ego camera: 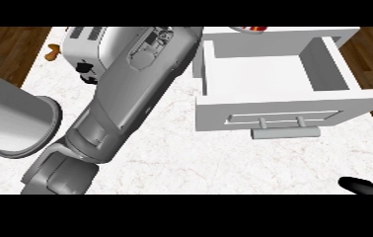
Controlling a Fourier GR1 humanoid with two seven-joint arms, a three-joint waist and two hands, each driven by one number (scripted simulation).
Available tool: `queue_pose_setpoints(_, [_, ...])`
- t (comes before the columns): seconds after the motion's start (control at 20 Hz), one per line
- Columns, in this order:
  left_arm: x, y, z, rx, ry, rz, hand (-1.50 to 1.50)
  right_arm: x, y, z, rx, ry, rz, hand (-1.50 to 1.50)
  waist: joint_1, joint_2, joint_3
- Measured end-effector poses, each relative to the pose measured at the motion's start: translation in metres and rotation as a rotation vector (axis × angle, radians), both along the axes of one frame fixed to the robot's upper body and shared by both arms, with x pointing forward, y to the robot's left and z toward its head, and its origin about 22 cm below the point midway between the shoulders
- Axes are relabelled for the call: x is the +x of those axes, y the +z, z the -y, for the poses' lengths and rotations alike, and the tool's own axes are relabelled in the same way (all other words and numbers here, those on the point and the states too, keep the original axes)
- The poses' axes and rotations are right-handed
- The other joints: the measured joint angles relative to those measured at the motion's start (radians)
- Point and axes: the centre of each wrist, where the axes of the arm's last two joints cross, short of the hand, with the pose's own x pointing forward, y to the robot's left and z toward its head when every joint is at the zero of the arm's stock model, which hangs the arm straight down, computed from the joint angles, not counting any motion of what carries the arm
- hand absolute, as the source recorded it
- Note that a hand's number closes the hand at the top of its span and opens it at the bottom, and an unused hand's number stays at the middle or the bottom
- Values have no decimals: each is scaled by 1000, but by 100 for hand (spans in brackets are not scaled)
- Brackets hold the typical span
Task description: Pick up the can, place it into the drawer and close the drawer
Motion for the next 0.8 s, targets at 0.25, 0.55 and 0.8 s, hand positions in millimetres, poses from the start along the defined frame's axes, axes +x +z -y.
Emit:
queue_pose_setpoints(0.25, [4,11,14,27,5,-15,150,1,5,3,2,8,6,-150,-14,4,0])
queue_pose_setpoints(0.55, [7,18,24,66,37,-14,150,4,10,-4,2,31,7,-150,-37,10,1])
queue_pose_setpoints(0.8, [10,17,26,84,103,5,-150,9,12,-7,-5,39,10,-150,-50,15,2])
